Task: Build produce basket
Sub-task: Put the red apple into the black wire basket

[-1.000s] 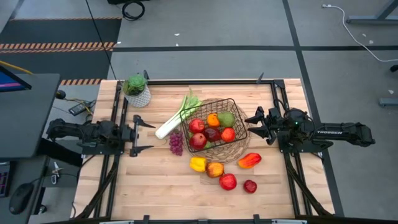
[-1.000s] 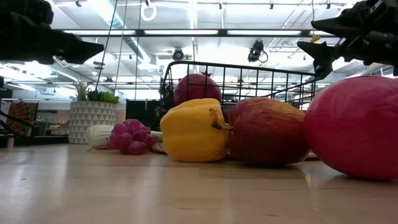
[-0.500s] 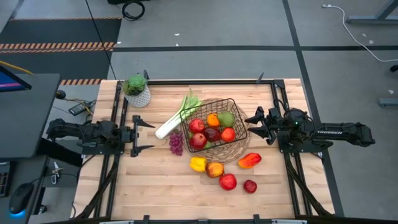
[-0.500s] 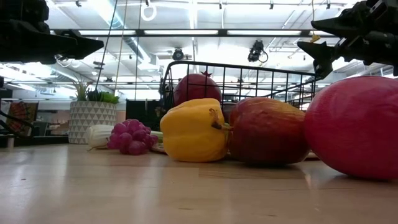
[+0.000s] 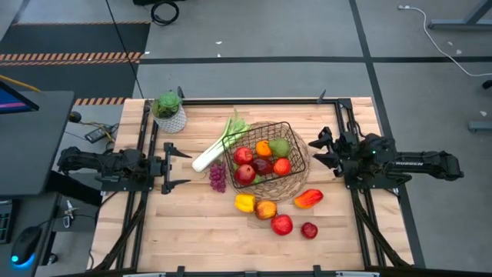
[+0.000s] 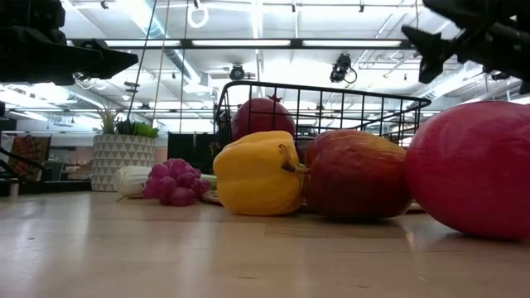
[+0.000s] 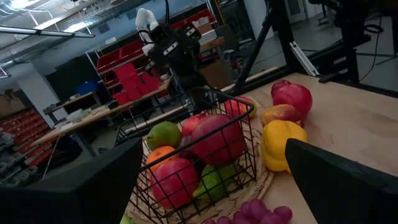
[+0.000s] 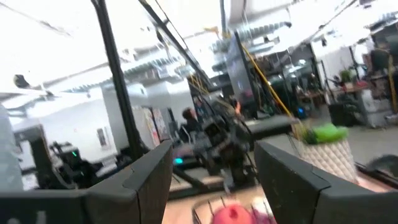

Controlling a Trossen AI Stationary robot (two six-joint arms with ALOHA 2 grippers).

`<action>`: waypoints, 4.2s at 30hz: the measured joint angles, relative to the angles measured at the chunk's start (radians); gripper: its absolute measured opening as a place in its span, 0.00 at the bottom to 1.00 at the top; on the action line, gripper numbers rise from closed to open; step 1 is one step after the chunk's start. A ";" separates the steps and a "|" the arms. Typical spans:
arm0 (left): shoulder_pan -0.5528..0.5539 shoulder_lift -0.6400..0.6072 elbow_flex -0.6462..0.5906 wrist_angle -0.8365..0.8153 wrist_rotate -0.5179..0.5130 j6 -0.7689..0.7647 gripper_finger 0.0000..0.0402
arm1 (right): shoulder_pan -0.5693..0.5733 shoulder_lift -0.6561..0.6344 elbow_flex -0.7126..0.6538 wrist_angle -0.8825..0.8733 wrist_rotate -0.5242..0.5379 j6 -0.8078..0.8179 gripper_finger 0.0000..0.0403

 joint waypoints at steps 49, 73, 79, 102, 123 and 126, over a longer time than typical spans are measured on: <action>0.000 0.000 0.000 0.001 0.000 0.000 1.00 | 0.565 0.627 0.424 -0.538 0.337 -0.230 0.80; 0.000 0.000 0.000 0.001 0.000 0.000 1.00 | 0.949 0.998 0.743 -0.948 0.397 -0.169 0.86; 0.000 0.000 0.000 0.001 0.000 0.000 1.00 | 0.987 1.098 0.749 -0.962 0.406 -0.200 0.86; 0.000 0.000 0.000 0.001 0.000 0.000 1.00 | 1.030 1.247 0.748 -1.065 0.376 -0.222 0.82; 0.000 0.000 0.000 0.001 0.000 0.000 1.00 | 0.955 1.216 0.986 -1.421 0.384 -0.189 0.72; 0.000 0.000 0.000 0.001 0.000 0.000 1.00 | 0.924 1.216 1.055 -1.506 0.384 -0.188 0.73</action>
